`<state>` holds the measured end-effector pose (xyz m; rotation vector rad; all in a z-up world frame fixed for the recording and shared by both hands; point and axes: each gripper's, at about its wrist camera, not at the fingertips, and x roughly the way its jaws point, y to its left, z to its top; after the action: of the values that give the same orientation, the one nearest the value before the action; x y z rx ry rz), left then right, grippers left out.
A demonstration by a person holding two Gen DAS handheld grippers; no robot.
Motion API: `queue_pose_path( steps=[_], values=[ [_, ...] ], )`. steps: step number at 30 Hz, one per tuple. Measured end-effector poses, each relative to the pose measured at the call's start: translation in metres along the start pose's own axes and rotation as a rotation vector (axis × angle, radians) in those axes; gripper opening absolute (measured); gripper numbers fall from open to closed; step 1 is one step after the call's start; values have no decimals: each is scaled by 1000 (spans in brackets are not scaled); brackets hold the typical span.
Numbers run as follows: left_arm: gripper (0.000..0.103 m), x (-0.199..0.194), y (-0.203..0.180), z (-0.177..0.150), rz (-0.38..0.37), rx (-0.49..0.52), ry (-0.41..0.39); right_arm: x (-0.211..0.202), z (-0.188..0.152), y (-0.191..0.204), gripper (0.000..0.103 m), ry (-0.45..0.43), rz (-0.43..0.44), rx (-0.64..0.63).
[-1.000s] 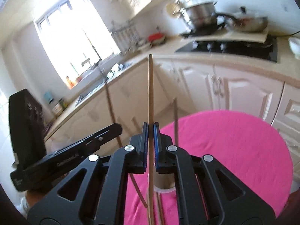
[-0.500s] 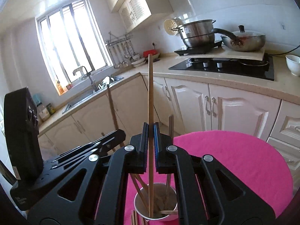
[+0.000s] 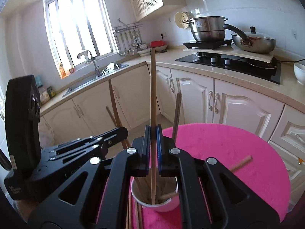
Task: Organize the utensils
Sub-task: 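Lower both held chopsticks into the white cup and open both tools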
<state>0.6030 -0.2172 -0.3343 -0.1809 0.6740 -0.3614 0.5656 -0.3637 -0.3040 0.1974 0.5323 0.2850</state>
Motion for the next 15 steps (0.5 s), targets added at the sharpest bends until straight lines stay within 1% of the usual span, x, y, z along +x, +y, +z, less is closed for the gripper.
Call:
queue_pose_path(
  steps=[6,15],
  values=[
    [5,-7,-4,-13,-12,11,36,-17,-16,4,6,45,-36,-47],
    [5,-19,-5,-31,-14,15,83,-27,-29,3,6,83,-76,-36]
  ],
)
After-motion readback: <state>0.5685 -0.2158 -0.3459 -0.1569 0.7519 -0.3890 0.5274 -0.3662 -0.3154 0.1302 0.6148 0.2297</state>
